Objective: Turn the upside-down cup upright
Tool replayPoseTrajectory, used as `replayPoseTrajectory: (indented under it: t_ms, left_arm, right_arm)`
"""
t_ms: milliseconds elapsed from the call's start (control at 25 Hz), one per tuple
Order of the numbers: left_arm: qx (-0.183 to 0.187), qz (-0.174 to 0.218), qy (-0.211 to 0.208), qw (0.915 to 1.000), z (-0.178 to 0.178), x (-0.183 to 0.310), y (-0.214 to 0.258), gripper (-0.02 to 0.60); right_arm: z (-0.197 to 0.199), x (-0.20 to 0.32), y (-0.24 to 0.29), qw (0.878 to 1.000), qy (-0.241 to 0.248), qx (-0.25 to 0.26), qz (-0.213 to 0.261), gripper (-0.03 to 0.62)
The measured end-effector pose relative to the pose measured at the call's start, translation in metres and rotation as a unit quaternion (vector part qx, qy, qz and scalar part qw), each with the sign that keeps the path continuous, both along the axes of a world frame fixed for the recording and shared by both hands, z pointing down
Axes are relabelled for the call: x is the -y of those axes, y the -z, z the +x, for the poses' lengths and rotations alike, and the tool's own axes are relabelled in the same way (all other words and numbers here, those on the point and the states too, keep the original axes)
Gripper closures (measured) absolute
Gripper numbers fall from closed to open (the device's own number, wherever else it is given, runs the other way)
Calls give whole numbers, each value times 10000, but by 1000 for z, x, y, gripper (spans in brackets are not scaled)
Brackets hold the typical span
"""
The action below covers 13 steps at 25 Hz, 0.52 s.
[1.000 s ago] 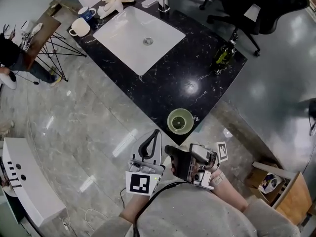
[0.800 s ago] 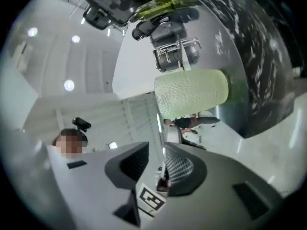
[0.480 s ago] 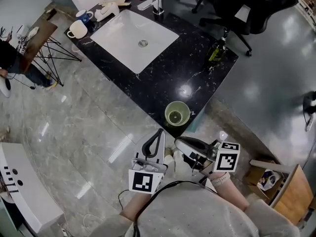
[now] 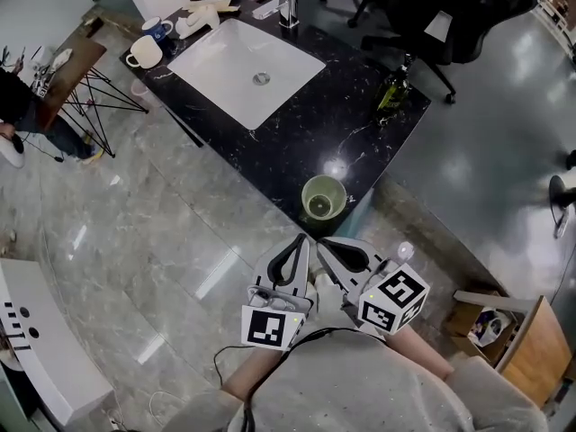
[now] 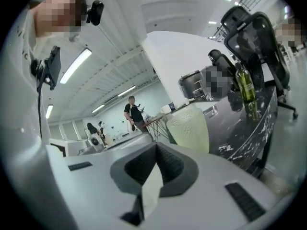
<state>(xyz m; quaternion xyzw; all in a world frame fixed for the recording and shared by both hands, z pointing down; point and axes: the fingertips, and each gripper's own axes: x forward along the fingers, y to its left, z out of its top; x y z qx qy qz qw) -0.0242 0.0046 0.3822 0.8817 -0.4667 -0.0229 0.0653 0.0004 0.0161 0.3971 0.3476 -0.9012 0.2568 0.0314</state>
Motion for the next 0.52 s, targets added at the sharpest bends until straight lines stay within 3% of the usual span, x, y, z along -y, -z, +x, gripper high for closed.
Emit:
replayPoseTrajectory:
  t_ms: [520]
  left_arm:
    - [-23, 48, 8, 10000, -1, -4, -2, 574]
  right_arm:
    - [-6, 1, -4, 9933, -380, -726, 818, 586]
